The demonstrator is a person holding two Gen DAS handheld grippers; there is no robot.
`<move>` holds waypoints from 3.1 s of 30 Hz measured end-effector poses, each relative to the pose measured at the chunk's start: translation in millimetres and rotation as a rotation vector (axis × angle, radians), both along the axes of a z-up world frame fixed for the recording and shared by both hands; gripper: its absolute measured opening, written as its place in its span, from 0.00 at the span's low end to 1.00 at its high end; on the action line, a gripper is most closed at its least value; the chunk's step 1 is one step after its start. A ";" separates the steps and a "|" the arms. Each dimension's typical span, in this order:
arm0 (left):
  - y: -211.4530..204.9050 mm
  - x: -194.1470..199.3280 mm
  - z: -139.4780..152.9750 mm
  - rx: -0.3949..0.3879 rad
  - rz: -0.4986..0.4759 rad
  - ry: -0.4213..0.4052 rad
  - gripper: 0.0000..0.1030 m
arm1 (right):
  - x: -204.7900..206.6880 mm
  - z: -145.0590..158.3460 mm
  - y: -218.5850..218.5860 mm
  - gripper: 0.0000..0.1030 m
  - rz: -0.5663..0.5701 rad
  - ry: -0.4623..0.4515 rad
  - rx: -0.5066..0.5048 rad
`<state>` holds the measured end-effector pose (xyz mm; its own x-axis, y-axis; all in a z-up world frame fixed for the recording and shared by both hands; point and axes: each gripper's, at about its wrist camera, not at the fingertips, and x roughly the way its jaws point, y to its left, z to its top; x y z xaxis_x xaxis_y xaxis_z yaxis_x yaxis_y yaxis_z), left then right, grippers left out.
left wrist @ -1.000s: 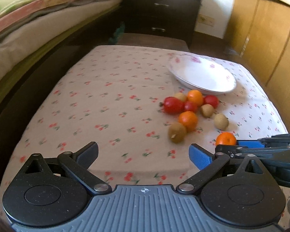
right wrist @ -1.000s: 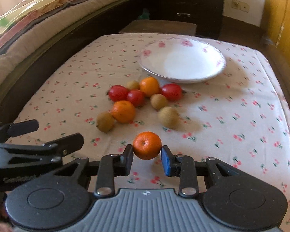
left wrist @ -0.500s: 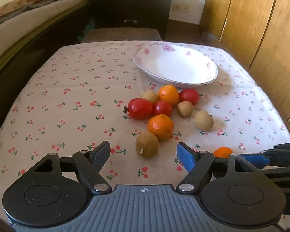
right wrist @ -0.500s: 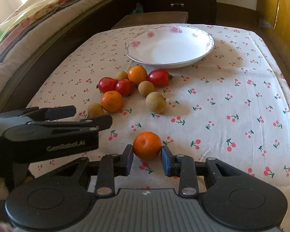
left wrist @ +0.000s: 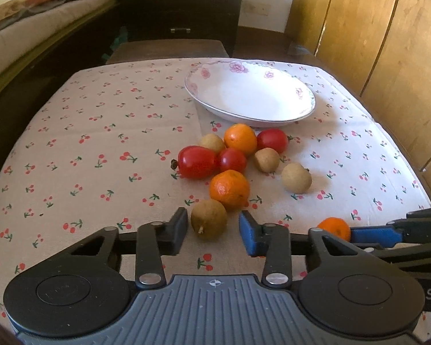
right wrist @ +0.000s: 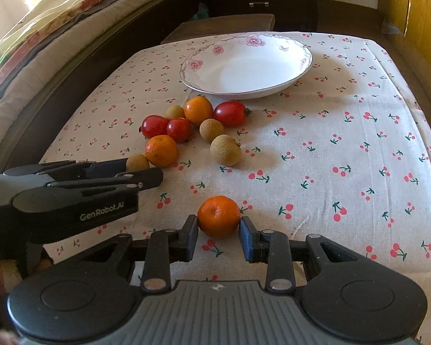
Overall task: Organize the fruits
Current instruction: 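Lower the left tool onto a brown round fruit and close its fingers, then carry the brown fruit in the left tool while the right tool carries the tangerine over the bowl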
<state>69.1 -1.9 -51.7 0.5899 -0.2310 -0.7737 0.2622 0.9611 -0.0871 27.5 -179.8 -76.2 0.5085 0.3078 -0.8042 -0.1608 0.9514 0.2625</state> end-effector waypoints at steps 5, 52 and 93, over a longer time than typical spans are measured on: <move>-1.0 -4.5 1.9 0.013 -0.007 0.011 0.38 | -1.1 0.8 -0.1 0.32 -0.002 -0.001 -0.009; -5.7 -23.1 43.0 0.004 0.039 -0.030 0.34 | -8.3 32.8 -8.1 0.32 -0.041 -0.069 -0.024; -34.7 119.0 34.5 -0.085 0.089 0.045 0.33 | 147.8 32.5 -22.4 0.32 -0.096 -0.055 -0.025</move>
<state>188.1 -36.6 -17.3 0.5760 -0.2451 -0.7798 0.1704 0.9690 -0.1786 175.3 -202.2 -43.7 0.5781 0.2357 -0.7812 -0.0824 0.9693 0.2315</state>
